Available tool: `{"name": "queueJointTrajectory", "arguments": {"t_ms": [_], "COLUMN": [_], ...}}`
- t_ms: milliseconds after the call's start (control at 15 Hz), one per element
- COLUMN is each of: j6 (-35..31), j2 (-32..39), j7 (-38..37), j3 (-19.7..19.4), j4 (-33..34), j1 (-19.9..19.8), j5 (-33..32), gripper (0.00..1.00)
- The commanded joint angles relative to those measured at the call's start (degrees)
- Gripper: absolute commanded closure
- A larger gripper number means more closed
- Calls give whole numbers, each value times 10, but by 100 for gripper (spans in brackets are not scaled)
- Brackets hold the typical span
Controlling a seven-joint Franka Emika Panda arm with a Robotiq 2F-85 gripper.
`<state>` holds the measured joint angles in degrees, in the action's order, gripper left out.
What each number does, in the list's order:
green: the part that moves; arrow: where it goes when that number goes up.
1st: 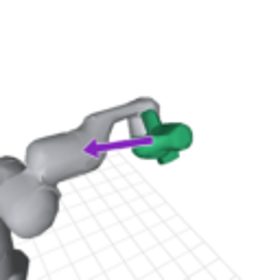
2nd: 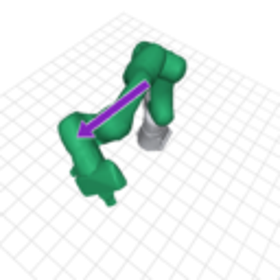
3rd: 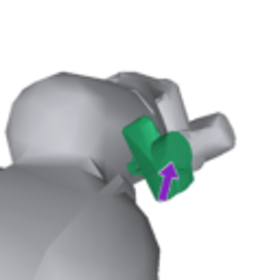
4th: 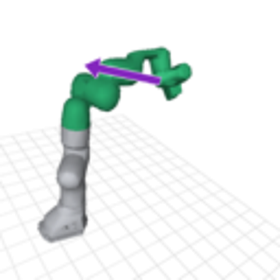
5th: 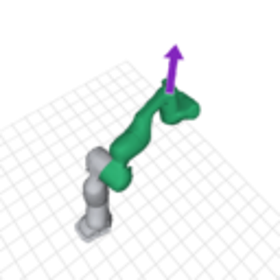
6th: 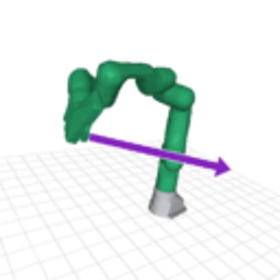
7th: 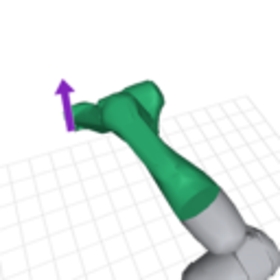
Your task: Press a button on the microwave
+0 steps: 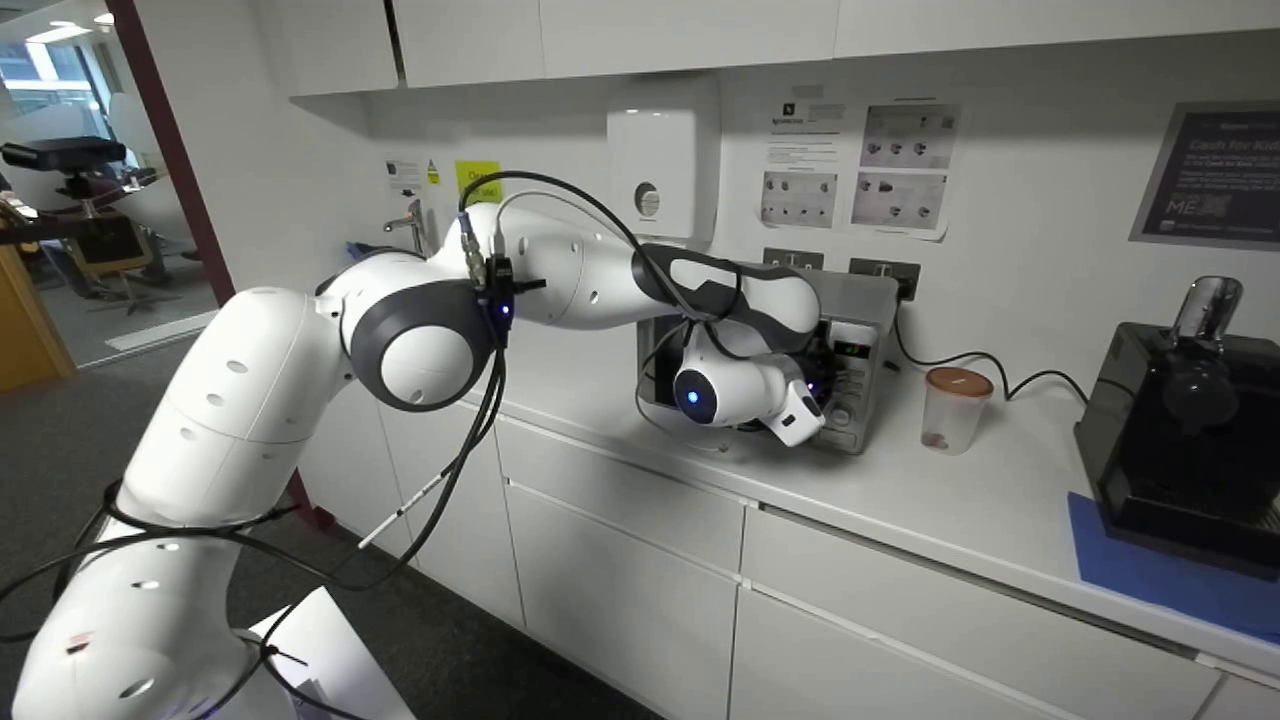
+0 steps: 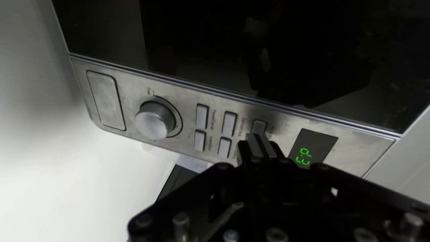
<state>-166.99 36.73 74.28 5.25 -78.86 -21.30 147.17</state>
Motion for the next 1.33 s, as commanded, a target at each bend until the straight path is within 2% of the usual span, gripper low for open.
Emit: {"name": "queueJointTrajectory", "arguments": {"t_ms": [0, 1267], "j6": [0, -30], "j2": [6, 13], "j7": [24, -16], "j3": [-19, -14], "j4": [21, 39], "j1": [15, 25], "j5": [21, 8], "gripper": [100, 100]}}
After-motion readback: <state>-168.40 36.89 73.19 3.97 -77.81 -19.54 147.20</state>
